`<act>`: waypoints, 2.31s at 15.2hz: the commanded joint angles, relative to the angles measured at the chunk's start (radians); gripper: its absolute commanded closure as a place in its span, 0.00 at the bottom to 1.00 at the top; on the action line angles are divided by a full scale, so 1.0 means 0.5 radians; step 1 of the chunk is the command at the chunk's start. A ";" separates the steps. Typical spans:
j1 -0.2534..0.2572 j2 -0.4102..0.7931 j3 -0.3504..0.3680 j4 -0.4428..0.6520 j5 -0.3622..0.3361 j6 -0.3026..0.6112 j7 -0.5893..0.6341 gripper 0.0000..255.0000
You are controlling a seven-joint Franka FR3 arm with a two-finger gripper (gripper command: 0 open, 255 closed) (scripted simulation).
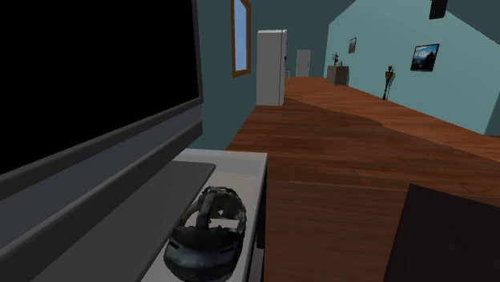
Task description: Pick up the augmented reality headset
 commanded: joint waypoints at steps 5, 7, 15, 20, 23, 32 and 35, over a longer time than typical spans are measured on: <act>0.006 -0.048 0.170 -0.244 0.090 0.306 0.191 0.00; 0.012 -0.045 0.261 -0.346 0.135 0.466 0.286 0.00; 0.022 0.169 0.661 -0.612 0.282 1.160 0.682 0.00; -0.043 0.471 0.945 -0.647 0.283 1.618 0.973 0.00; -0.144 0.701 1.141 -0.619 0.203 1.885 1.190 0.00; -0.863 1.656 1.887 -0.274 -1.163 2.366 2.587 0.00; -0.710 2.071 1.734 -0.034 -1.866 2.237 3.190 0.00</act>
